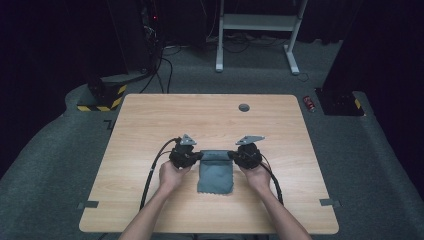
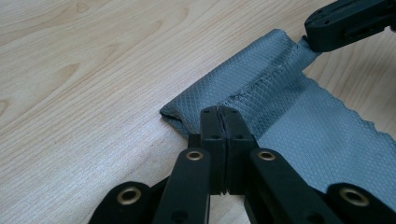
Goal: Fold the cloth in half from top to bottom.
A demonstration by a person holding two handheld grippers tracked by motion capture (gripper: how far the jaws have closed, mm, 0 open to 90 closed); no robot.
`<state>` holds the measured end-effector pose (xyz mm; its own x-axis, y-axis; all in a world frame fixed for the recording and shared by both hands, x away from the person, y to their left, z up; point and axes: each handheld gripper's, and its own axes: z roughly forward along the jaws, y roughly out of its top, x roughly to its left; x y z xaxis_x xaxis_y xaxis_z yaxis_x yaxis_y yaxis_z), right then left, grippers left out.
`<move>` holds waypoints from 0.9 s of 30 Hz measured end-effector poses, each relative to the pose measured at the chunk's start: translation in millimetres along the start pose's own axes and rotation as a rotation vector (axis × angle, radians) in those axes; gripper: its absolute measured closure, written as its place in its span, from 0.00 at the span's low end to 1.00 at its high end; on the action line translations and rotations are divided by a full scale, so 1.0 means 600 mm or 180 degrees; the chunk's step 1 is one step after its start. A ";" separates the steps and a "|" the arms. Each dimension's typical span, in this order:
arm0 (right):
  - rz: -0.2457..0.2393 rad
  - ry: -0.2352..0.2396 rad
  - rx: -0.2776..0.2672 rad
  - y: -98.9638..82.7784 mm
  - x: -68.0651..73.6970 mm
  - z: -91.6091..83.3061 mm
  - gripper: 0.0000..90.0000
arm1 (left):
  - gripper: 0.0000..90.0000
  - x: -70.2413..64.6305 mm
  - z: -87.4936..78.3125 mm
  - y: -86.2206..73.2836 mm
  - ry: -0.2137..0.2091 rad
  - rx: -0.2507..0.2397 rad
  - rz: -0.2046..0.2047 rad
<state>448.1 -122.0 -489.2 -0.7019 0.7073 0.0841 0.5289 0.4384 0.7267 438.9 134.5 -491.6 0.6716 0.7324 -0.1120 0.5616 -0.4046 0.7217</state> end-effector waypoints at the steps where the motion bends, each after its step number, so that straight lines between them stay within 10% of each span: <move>1: 0.0017 0.0005 0.0005 -0.001 0.002 -0.001 0.98 | 0.99 -0.001 -0.001 -0.001 -0.0005 -0.0008 -0.0012; 27: -0.0069 0.0087 -0.0034 -0.017 0.025 -0.026 0.98 | 0.99 -0.020 -0.027 -0.026 -0.0091 -0.0157 0.0027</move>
<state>424.9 -124.3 -484.6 -0.7260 0.6822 0.0867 0.5083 0.4475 0.7358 414.1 140.9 -490.4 0.6900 0.7130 -0.1247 0.5318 -0.3826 0.7555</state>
